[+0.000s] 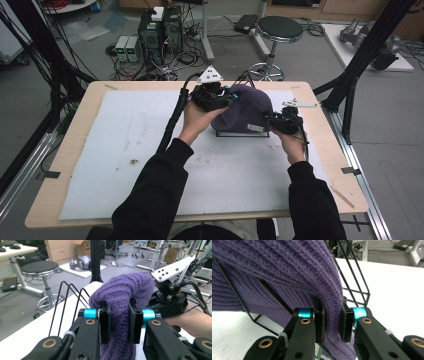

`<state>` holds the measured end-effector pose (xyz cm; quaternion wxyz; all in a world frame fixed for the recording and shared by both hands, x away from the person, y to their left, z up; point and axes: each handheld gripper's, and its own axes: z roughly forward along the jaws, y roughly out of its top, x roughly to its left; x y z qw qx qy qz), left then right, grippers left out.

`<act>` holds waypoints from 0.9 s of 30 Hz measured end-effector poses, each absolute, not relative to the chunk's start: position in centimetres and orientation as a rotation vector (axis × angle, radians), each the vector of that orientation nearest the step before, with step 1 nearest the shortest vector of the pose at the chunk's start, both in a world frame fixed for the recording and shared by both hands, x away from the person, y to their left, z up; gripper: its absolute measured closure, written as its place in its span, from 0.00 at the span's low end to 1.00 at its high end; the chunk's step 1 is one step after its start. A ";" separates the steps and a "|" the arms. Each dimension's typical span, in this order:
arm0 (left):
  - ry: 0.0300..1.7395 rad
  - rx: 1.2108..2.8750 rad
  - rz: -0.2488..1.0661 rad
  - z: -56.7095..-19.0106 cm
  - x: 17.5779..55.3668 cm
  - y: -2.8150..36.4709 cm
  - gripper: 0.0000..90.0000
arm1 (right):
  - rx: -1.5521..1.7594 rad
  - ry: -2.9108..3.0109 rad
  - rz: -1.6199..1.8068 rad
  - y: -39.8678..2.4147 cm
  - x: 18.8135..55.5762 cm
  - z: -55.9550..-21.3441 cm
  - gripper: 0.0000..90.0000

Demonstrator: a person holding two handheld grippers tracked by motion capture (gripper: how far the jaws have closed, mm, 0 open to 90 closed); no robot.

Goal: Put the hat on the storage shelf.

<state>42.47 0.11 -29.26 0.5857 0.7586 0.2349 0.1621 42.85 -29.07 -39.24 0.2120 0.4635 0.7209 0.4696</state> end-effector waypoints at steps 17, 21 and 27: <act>0.548 1.760 0.370 -29.6 42.5 0.1 0.81 | 1.319 1.982 1.274 -29.0 42.7 -39.1 0.81; 0.551 1.750 0.378 -29.5 42.4 0.3 0.73 | 1.329 1.968 1.265 -28.9 42.4 -38.9 0.75; 0.536 1.732 0.392 -29.3 42.3 0.3 0.56 | 1.329 1.905 1.301 -28.7 41.5 -38.0 0.52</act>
